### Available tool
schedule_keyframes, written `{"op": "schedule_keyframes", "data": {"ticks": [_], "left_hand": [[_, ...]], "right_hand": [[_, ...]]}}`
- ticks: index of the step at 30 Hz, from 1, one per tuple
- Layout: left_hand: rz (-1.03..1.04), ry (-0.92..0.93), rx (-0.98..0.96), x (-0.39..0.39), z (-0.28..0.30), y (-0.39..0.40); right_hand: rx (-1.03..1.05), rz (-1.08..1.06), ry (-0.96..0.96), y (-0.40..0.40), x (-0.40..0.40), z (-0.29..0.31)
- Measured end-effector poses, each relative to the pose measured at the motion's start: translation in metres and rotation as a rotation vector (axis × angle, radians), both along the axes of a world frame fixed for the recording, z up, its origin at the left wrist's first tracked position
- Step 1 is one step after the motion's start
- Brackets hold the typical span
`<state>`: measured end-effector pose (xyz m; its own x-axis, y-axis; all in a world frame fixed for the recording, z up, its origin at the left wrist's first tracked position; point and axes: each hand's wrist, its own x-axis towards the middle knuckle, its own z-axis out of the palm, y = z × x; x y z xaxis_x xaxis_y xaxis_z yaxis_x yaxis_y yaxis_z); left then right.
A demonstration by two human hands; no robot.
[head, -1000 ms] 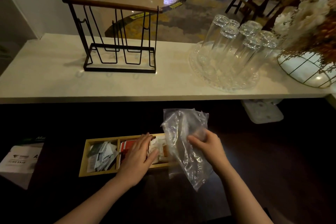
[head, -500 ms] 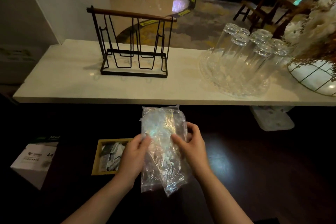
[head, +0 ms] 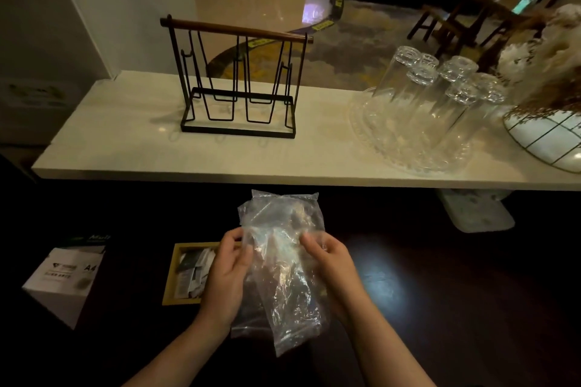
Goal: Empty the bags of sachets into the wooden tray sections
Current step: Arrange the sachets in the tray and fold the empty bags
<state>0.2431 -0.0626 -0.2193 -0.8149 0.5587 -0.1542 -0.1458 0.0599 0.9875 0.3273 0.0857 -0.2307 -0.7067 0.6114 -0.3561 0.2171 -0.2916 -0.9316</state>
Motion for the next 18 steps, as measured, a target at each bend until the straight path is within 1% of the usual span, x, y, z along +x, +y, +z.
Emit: {"op": "schedule_keyframes", "data": {"ticks": [3, 5, 7, 9, 11, 13, 16, 18], "left_hand": [[-0.035, 0.016, 0.016, 0.003, 0.007, 0.002], [-0.021, 0.071, 0.007, -0.001, 0.006, 0.003], [-0.027, 0.122, -0.022, -0.008, 0.0, 0.002], [-0.094, 0.163, -0.052, -0.012, -0.005, 0.0], [-0.15, 0.183, -0.066, -0.013, -0.007, -0.002], [-0.138, 0.182, -0.055, -0.015, -0.009, -0.003], [-0.089, 0.176, -0.021, -0.018, -0.011, -0.007], [-0.1, 0.151, 0.007, -0.017, -0.005, -0.008]], "right_hand": [[0.098, 0.005, 0.038, 0.0, 0.002, 0.0], [0.077, 0.07, 0.061, 0.002, 0.005, 0.002], [0.015, 0.121, 0.093, 0.005, 0.006, 0.007], [-0.038, 0.087, 0.138, 0.009, 0.003, 0.015], [-0.018, 0.012, 0.168, 0.013, -0.001, 0.023], [-0.005, -0.024, 0.197, 0.015, -0.003, 0.029], [-0.114, -0.043, 0.244, 0.016, -0.003, 0.029], [-0.102, -0.04, 0.242, 0.017, -0.002, 0.028]]}}
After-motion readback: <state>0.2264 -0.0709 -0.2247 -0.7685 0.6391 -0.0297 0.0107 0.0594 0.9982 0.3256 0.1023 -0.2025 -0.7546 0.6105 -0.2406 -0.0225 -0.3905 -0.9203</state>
